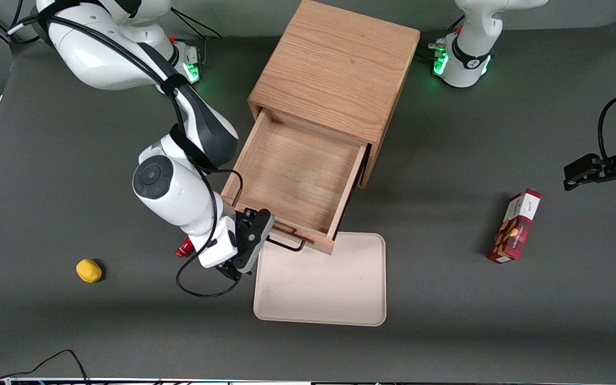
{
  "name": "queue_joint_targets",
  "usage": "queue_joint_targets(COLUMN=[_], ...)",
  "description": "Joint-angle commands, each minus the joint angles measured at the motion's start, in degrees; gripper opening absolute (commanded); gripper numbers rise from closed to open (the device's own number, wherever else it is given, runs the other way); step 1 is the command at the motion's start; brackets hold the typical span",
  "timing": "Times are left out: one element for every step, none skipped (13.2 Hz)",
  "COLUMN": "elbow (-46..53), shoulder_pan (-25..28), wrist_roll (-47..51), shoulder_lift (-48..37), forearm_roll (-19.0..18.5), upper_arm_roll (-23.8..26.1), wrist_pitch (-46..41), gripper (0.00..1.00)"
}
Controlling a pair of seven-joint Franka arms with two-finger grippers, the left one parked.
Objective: Open upper drawer
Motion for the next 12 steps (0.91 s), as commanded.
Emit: queue_joint_targets(elbow=[2.74, 3.01, 3.27, 2.66, 0.92, -3.19, -6.97, -10.75, -14.62, -18.66, -21.22, -21.86], shoulder_pan=[1.13, 1.13, 0.7, 0.0, -1.92, -4.2, -7.97, -10.27, -11.86, -13.44, -15.11, -15.73], wrist_roll=[-1.43, -1.35, -1.35, -1.17, 0.4, 4.5, 8.72, 11.81, 16.8, 23.72, 26.66, 27.65], shoulder_lift=[-0.25, -0.69, -1.91, -4.62, -8.82, -13.21, -17.35, -21.3, -25.35, -29.3, -32.47, -34.59], forearm_roll=[3.55, 3.99, 5.38, 6.7, 6.72, 6.28, 6.28, 6.1, 5.14, 3.31, 2.77, 2.41], upper_arm_roll=[-0.77, -0.68, -0.68, -1.03, -1.21, -1.21, -1.21, -1.29, -2.25, -2.96, -3.75, -5.5], wrist_pitch=[-0.82, -1.87, -4.05, -6.42, -8.71, -12.04, -14.07, -16.36, -18.47, -19.45, -22.15, -25.66], gripper=[1.0, 1.0, 1.0, 1.0, 1.0, 1.0, 1.0, 1.0, 1.0, 1.0, 1.0, 1.0])
